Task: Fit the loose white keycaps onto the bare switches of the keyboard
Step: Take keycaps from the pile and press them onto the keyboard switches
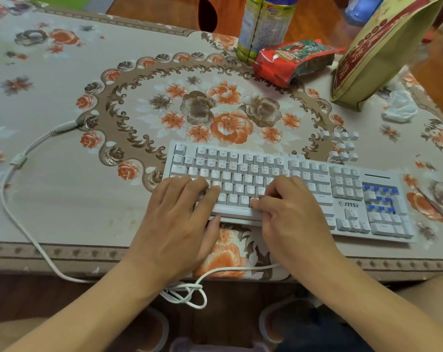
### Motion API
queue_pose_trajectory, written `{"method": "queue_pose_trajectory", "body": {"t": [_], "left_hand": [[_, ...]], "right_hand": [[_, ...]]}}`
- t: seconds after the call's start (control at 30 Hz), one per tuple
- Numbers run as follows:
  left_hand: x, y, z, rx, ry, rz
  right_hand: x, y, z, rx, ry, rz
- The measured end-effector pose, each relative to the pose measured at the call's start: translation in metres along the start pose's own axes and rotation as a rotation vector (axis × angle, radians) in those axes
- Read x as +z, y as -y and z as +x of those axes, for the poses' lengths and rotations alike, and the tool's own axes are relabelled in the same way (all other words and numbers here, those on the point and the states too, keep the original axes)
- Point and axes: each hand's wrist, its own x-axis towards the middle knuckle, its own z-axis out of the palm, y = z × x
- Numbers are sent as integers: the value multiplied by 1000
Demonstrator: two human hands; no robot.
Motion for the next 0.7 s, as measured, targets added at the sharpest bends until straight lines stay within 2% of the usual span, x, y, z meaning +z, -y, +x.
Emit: {"method": "queue_pose_trajectory", "body": {"t": [0.1, 0.2, 0.27, 0.33, 0.4, 0.47, 0.5, 0.6, 0.7], "left_hand": [[0, -1, -1, -4, 24, -9], [-1, -1, -1, -14, 48, -17], [-1, -2, 1, -18, 49, -23], [-1, -2, 2, -20, 50, -33], [0, -1, 2, -17, 52, -44], [0, -1, 1, -18, 52, -59], [0, -1, 0, -18, 50, -65], [0, -2, 1, -14, 49, -77], [-1, 0, 2, -14, 42, -73]], "right_hand": [[2, -5, -3, 34, -12, 77], [-6, -5, -9, 29, 32, 47], [-16, -6, -8, 37, 125, 65], [-32, -11, 1, 116, 226, 200], [-48, -21, 17, 180, 124, 304], [-58, -36, 41, 204, -4, 235], [-61, -44, 55, 221, 8, 196], [-57, -63, 93, 258, 174, 178], [-46, -69, 120, 192, 293, 143]]}}
